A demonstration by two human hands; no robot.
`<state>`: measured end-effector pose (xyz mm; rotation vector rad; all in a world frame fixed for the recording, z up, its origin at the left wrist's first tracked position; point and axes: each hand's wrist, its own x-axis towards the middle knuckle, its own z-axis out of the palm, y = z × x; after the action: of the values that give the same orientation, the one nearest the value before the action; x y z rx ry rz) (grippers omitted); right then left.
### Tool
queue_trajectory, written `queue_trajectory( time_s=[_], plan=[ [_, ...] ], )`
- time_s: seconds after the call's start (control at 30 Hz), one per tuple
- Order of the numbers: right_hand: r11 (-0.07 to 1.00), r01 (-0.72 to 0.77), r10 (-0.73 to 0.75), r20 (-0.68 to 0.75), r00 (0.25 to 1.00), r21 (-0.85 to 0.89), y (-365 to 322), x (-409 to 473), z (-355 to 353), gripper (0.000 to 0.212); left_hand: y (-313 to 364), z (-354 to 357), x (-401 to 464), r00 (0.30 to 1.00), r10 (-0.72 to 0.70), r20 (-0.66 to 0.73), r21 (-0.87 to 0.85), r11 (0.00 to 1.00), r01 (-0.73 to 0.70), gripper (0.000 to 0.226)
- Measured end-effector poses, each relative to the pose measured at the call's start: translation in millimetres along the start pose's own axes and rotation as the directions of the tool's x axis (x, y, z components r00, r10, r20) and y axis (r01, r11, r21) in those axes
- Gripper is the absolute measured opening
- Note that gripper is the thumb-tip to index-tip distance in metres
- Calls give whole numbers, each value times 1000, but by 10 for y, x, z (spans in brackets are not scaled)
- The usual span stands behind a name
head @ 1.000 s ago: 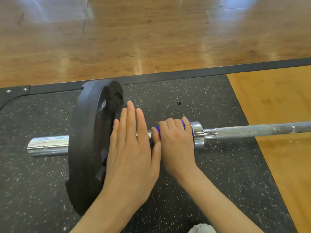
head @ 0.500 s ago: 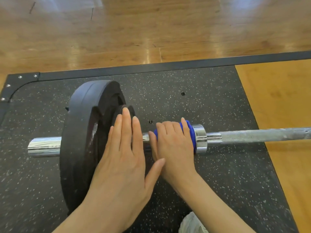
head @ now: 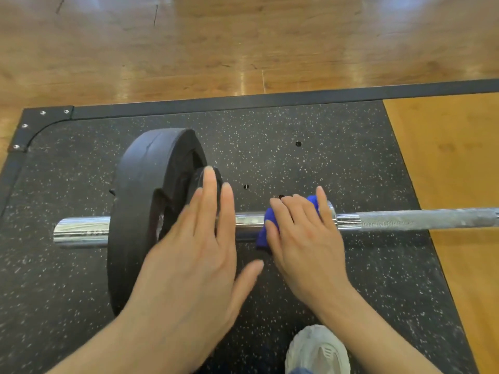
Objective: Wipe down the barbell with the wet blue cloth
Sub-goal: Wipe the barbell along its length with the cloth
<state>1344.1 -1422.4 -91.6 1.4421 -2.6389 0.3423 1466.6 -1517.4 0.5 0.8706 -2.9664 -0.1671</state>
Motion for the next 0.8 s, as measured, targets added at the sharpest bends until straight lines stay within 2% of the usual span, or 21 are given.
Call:
queue_trajectory(
  time_s=[0.03, 0.1, 0.2, 0.33, 0.4, 0.5, 0.67, 0.8],
  plan=[
    [999, -38, 38, 5, 999, 16, -99, 46, 12, 40, -75, -22, 80, 998, 48, -46, 90, 995, -44, 82],
    [996, -71, 71, 5, 997, 52, -305, 94, 59, 41, -145, -75, 220, 998, 48, -45, 136, 990, -41, 79],
    [999, 21, -21, 0, 1000, 43, -157, 14, 116, 43, -187, 8, 195, 998, 52, 34, 178, 982, -58, 72],
    [995, -66, 68, -17, 998, 77, -185, 37, 110, 37, -257, 121, 55, 986, 137, 94, 281, 947, -159, 71],
    [990, -66, 70, -27, 997, 124, -343, 101, 157, 34, -284, 161, 46, 981, 166, 97, 284, 940, -187, 72],
    [997, 25, -25, -5, 1000, 70, -136, 60, 165, 33, -325, 190, 65, 980, 181, 83, 275, 941, -197, 76],
    [997, -47, 51, -64, 997, 63, -209, 40, 191, 37, -318, 143, 168, 981, 190, 31, 252, 949, -191, 79],
    [998, -41, 46, -100, 994, 53, -157, 267, 266, 40, -352, 25, 363, 972, 235, 24, 274, 933, -233, 72]
  ],
)
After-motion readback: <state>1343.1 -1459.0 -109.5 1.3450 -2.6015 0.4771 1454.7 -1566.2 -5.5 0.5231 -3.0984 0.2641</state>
